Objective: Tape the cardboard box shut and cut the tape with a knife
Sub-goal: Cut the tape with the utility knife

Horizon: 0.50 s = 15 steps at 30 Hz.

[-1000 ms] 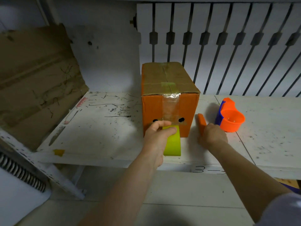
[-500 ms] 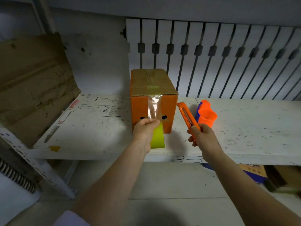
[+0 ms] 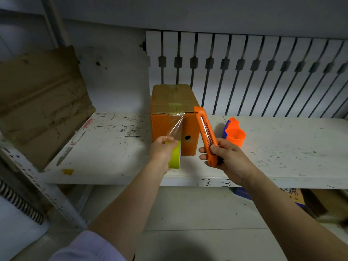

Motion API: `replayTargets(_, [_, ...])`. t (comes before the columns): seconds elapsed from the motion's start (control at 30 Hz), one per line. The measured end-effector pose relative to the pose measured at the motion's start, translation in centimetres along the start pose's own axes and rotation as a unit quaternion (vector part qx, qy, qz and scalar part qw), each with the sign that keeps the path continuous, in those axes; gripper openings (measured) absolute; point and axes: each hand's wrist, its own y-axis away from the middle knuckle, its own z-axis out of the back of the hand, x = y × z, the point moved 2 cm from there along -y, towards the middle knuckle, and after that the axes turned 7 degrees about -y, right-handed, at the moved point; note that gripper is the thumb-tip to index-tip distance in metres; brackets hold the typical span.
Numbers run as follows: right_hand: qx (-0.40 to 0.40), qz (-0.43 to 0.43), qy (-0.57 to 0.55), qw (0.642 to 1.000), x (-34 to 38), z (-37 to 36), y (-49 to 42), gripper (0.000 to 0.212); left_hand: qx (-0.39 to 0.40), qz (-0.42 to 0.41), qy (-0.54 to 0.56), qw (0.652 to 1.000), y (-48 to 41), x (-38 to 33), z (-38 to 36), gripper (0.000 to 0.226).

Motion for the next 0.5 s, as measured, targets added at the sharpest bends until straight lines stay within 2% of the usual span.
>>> replayTargets(0.2, [0.017, -0.007, -0.021, 1.000, -0.5, -1.1, -1.0, 0.020, 0.024, 0.011, -0.006, 1.000, -1.6, 0.4, 0.9, 0.024])
replayTargets(0.33, [0.020, -0.008, -0.032, 0.999, -1.0, -1.9, -1.7, 0.020, 0.023, 0.001, -0.015, 1.000, -2.3, 0.4, 1.8, 0.041])
replayTargets(0.5, [0.032, 0.003, 0.027, 0.999, -1.4, -2.1, -1.9, 0.021, 0.046, 0.016, -0.006, 0.999, -2.2, 0.2, 2.2, 0.038])
